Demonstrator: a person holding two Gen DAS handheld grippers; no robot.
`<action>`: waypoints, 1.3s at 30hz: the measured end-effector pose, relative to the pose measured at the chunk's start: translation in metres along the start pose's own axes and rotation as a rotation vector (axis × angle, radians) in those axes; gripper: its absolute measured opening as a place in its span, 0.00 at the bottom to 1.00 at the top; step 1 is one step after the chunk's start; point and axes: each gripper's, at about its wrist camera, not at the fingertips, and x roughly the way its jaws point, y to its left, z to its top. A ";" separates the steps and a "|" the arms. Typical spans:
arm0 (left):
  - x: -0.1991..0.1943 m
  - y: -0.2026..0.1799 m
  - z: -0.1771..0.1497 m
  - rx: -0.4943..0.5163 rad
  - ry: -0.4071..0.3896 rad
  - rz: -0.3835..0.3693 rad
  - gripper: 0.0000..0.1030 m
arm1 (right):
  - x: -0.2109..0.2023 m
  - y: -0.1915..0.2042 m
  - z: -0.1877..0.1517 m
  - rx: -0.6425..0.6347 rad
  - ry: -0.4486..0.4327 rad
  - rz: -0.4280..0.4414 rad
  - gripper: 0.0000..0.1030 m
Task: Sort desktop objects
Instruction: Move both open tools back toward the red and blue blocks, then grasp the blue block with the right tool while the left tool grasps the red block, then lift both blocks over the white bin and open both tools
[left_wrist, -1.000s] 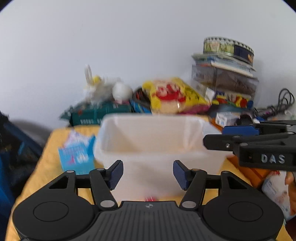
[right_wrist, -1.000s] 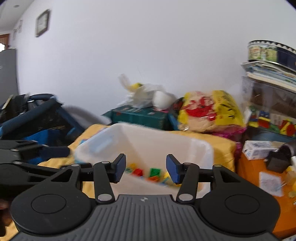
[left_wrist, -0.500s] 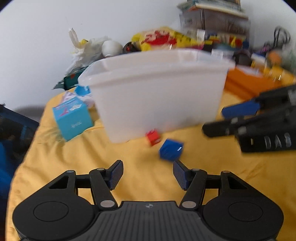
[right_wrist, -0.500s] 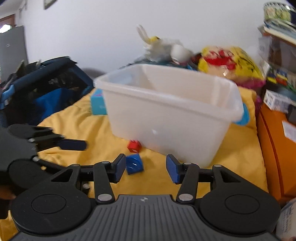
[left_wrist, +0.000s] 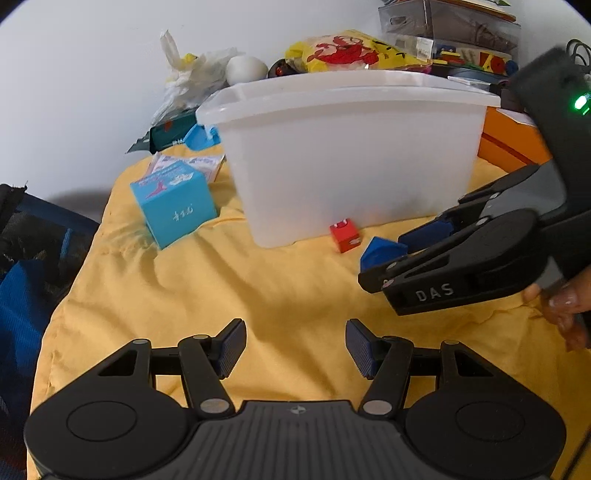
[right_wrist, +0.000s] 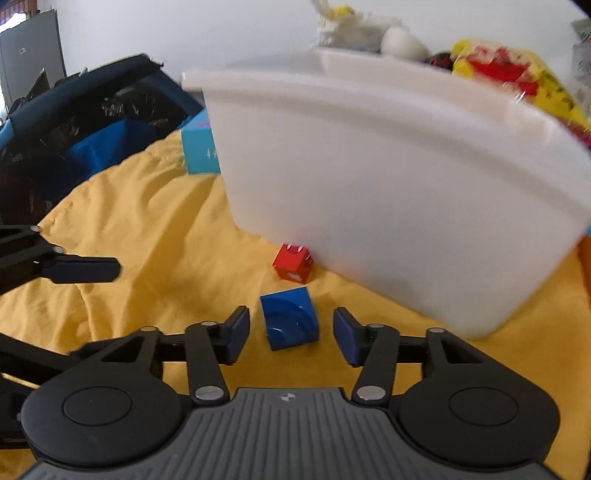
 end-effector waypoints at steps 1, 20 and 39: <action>0.000 0.001 0.001 -0.003 -0.002 -0.007 0.62 | 0.003 0.000 -0.001 -0.006 0.015 0.002 0.49; 0.096 -0.016 0.065 -0.241 0.057 -0.128 0.22 | -0.056 -0.045 -0.051 0.172 0.034 -0.123 0.36; -0.015 -0.021 0.033 -0.103 -0.039 -0.227 0.22 | -0.053 -0.041 -0.051 0.150 0.019 -0.126 0.36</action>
